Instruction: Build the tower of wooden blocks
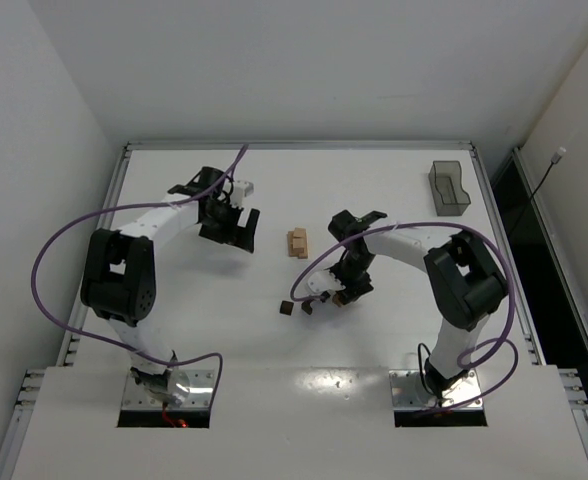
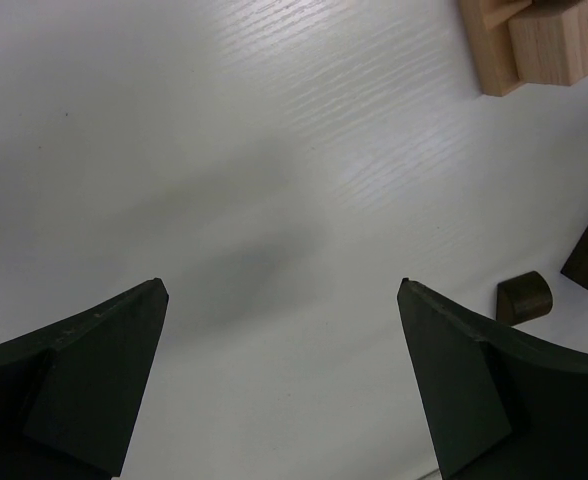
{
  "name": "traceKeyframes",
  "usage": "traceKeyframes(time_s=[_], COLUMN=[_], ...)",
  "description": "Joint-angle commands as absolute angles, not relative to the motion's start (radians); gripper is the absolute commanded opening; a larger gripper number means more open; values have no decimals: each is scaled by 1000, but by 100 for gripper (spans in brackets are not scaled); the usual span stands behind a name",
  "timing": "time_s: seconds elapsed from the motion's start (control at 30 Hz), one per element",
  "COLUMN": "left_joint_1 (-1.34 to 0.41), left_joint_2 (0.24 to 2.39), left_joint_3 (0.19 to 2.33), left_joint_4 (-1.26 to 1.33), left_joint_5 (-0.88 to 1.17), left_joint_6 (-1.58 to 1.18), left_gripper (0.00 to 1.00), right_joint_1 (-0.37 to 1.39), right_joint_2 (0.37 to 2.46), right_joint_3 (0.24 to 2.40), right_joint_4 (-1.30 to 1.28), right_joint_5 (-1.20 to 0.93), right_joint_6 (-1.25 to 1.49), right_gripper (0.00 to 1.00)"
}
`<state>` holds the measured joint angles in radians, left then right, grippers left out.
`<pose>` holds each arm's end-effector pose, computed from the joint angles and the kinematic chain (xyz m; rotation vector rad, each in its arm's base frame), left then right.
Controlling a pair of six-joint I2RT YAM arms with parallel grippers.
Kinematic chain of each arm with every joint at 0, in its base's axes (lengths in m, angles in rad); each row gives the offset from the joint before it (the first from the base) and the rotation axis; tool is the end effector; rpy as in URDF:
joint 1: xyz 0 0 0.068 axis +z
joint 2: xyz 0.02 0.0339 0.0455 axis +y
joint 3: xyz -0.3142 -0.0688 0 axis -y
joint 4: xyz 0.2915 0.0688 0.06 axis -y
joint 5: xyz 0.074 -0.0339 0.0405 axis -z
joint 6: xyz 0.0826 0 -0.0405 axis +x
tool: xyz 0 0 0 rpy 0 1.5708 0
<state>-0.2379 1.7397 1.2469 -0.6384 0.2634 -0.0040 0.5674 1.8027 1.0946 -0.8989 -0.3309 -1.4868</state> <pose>0.4065 -0.1207 0.1990 0.3952 2.6780 -0.4287 0.2783 0.2092 0.1233 -2.5546 1.5547 0.4715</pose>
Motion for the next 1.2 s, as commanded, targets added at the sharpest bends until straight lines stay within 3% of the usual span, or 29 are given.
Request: traceKeyframes(time_s=[0.0,0.17,0.23,0.33,0.5,0.57,0.8,0.93,1.03,1.17], left_joint_1=[-209,-209,-209,-209,-209,-209,-146,-146,-146,-137], left_joint_2=[1766,1775,1775,1746,1680,1640,1589,1589,1600,1600], left_joint_3=[1288,1298,1287,1267,1226,1189,1080,1104,1127,1127], left_joint_4=[-620,-630,-630,-630,-620,-600,-565,-575,-586,-595], left_joint_5=[319,264,255,255,219,71,150,159,149,126], left_joint_6=[-49,-49,-49,-40,-21,-102,-158,-157,-156,-156], left_gripper=[100,100,100,100,100,100,100,100,100,100], right_joint_1=[575,575,575,575,566,566,566,566,545,545], right_joint_2=[1805,1815,1806,1767,1681,1634,1464,1561,1738,1911], right_joint_3=[1086,1086,1086,1086,1124,1153,1201,1402,1672,1833], right_joint_4=[-878,-877,-877,-888,-922,-899,-625,-679,-786,-839], right_joint_5=[-341,-341,-341,-354,-403,-403,-315,-242,-175,-100], right_joint_6=[-1511,-1502,-1493,-1436,-1237,-1113,-548,-295,-24,205], right_gripper=[46,15,6,0,0,0,0,0,0,0])
